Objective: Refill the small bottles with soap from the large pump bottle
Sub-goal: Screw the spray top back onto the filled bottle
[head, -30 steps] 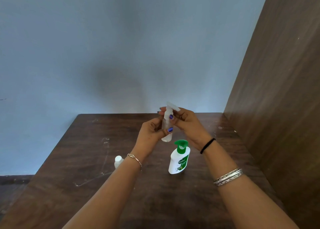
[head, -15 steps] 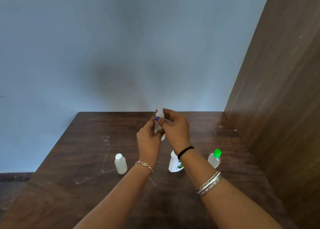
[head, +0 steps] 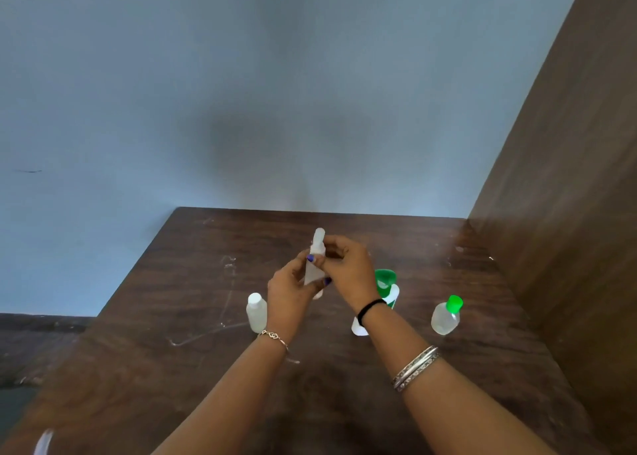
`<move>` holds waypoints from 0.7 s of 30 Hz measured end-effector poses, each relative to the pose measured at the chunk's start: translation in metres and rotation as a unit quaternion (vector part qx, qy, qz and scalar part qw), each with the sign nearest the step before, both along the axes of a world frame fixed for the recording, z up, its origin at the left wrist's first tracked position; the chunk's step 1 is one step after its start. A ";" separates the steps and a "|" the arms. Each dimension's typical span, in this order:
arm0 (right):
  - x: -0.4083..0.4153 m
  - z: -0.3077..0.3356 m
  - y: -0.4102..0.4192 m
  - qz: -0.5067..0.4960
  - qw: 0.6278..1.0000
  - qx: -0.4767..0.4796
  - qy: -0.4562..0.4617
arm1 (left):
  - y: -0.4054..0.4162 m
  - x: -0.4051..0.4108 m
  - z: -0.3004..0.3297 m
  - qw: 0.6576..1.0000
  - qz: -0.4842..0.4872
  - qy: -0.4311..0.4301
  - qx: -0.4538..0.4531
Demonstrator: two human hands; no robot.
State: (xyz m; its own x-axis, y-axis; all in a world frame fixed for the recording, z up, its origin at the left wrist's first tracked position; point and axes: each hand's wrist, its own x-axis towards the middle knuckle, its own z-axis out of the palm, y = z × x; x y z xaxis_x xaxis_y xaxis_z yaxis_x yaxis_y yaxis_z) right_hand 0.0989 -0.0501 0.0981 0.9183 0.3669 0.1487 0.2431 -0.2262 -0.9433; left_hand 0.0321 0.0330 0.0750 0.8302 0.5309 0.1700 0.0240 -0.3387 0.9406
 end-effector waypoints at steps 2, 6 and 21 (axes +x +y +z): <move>0.000 -0.021 0.009 0.008 0.999 -0.043 0.003 | 0.011 -0.013 -0.018 0.998 -0.008 0.031 -0.046; 0.003 -0.066 0.024 0.043 0.992 -0.116 0.012 | 0.034 -0.037 -0.043 0.994 0.040 0.056 -0.081; -0.002 -0.105 0.049 0.115 0.976 -0.181 0.031 | 0.066 -0.051 -0.050 0.992 0.063 0.043 -0.099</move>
State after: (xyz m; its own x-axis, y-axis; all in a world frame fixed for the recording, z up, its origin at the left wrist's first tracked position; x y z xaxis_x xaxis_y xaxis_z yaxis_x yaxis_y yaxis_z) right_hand 0.0974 -0.0012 -0.0070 0.8087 0.5826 -0.0816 0.2719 -0.4932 -0.8263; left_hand -0.0193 0.0993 0.0253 0.7621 0.6472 -0.0161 0.1373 -0.1374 0.9810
